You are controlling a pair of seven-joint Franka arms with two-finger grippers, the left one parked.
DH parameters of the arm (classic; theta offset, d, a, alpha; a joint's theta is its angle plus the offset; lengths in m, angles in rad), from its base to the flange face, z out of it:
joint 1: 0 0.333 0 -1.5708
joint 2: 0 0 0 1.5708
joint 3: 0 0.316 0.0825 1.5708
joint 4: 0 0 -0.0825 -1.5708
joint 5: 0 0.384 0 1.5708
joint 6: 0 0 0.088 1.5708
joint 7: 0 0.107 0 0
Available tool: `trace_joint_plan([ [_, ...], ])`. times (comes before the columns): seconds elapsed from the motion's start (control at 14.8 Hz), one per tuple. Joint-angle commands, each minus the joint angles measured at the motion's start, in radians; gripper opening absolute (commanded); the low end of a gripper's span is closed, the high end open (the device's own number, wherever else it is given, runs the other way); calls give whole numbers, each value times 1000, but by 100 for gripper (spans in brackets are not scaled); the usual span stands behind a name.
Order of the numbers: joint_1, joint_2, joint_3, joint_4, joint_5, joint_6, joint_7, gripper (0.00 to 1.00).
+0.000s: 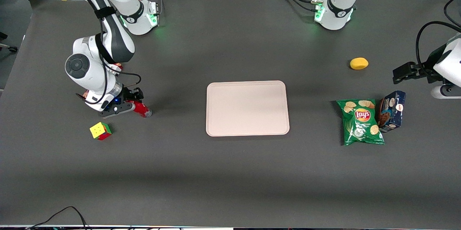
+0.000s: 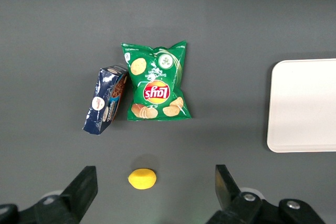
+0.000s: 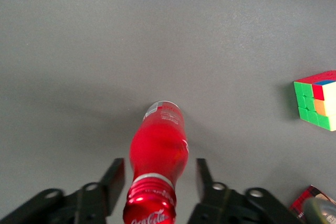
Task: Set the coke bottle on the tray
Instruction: 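Lower the right gripper over the bottle and close on it, then lift the held bottle and carry it over the white tray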
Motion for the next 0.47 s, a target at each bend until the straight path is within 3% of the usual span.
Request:
trace_joint_plan([
  [0.0, -3, 10, 4, 16, -1, 8, -9, 25],
  [0.07, -1, 10, 4, 16, -1, 6, -9, 5],
  [0.13, 3, 8, 4, 16, -1, 4, -12, 0],
  [0.4, 6, 8, 20, 106, -1, -85, -11, 0],
])
